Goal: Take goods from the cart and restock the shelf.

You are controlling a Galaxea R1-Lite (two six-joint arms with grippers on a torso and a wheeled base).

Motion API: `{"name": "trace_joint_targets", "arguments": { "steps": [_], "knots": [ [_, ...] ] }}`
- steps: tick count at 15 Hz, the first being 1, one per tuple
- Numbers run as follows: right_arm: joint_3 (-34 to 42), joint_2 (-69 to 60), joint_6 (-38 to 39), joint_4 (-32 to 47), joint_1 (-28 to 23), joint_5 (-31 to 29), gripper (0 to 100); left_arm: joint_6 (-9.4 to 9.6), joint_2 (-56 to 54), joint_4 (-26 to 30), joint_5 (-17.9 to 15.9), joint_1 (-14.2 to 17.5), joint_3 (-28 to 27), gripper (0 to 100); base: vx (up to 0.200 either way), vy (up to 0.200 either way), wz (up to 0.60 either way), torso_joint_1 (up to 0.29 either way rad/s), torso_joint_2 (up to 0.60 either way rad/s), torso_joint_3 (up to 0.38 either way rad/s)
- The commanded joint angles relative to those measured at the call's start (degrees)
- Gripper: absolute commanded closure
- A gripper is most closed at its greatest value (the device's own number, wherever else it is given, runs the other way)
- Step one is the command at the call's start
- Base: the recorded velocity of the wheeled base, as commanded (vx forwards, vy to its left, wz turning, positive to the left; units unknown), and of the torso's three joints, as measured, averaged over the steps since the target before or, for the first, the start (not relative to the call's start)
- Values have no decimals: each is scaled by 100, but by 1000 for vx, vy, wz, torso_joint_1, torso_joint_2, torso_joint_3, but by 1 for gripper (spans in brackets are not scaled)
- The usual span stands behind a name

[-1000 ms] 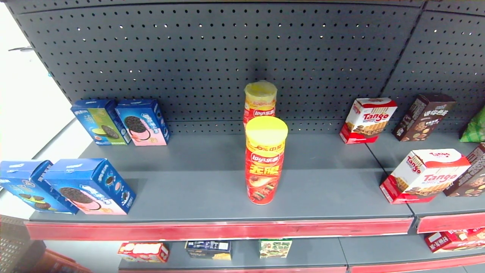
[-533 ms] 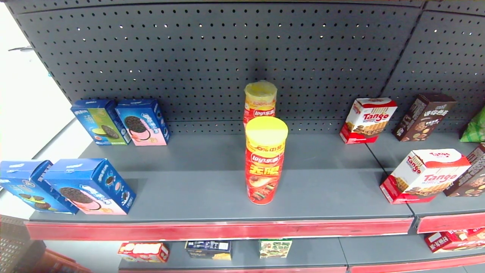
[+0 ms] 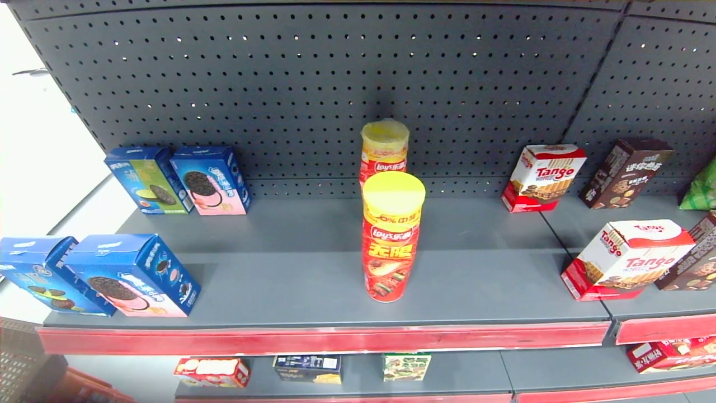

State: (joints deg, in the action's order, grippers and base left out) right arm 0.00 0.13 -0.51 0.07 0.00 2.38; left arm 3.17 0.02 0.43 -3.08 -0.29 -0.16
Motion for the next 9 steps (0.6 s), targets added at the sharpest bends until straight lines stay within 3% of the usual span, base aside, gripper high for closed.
{"name": "trace_joint_targets", "arguments": {
  "steps": [1,6,8,9],
  "knots": [
    [0,13,-2,1,0,0,0,-18,-2,1,18,3,7,0,0,0,0,0,0,0],
    [0,13,-2,1,0,0,0,-18,-2,-8,54,3,7,0,0,0,0,0,0,0],
    [0,13,-2,1,0,0,0,-27,-2,-16,256,3,7,0,0,-200,0,2,-2,2],
    [0,13,-2,1,0,0,0,-97,-2,-16,264,3,7,0,0,0,0,0,0,0]
  ]
}}
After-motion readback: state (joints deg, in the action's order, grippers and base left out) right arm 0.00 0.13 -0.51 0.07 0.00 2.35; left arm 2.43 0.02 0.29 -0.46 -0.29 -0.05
